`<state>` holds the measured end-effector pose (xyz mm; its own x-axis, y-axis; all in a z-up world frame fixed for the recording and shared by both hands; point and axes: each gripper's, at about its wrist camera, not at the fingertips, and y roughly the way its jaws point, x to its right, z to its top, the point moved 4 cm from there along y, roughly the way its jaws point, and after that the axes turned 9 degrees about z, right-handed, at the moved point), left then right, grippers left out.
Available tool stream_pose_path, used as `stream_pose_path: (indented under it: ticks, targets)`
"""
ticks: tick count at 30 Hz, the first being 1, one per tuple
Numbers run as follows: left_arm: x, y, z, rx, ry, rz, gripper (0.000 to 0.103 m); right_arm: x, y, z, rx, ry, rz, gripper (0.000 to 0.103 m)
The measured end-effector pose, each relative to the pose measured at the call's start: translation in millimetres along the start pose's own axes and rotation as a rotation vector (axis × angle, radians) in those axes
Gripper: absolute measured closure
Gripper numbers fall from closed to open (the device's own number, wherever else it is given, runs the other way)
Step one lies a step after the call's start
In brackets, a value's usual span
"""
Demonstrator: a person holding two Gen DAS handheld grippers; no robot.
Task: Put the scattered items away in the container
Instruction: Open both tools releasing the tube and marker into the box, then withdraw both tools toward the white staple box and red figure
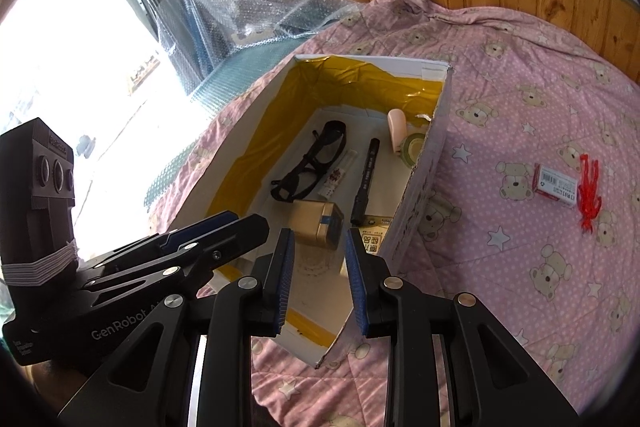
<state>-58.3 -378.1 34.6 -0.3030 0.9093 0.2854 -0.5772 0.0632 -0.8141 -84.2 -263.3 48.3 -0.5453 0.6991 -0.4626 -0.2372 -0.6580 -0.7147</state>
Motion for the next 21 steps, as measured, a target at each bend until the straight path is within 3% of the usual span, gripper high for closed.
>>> stream_pose_path:
  ticks: [21]
  targets:
    - [38, -18, -30, 0.008, 0.066, 0.007, 0.066, 19, -38, -31, 0.045, 0.048, 0.005, 0.075]
